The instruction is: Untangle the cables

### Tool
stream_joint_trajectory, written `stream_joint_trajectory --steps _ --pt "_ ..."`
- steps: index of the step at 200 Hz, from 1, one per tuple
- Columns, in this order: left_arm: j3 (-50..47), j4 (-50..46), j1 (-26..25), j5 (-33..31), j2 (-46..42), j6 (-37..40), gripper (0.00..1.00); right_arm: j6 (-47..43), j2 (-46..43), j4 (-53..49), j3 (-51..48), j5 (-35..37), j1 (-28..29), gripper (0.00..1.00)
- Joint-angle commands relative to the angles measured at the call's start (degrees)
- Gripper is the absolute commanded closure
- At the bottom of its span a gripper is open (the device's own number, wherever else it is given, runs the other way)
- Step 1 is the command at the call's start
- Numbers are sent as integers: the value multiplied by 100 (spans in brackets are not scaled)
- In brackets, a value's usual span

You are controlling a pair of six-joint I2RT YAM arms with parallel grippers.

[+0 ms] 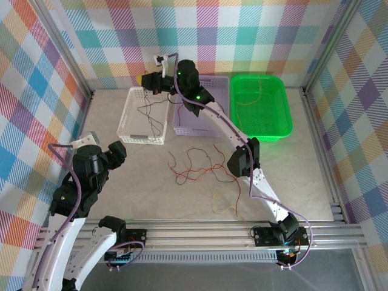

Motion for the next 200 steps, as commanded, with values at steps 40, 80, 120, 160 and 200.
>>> stream_joint_trajectory --steps 40,80,120,160,200 --pt "-57 128 -94 -85 -43 104 22 -31 -82 372 111 1041 20 100" --pt "-67 119 -113 -111 -44 114 22 -80 254 347 119 1575 -15 100" --pt "-68 132 -157 -100 -9 122 22 -22 742 -37 113 1918 -167 100" --pt "-75 136 -166 -106 -8 132 22 171 1091 -382 139 1861 -253 100" --pt "-75 120 -166 -98 5 142 22 398 1080 -1279 103 2409 -264 82"
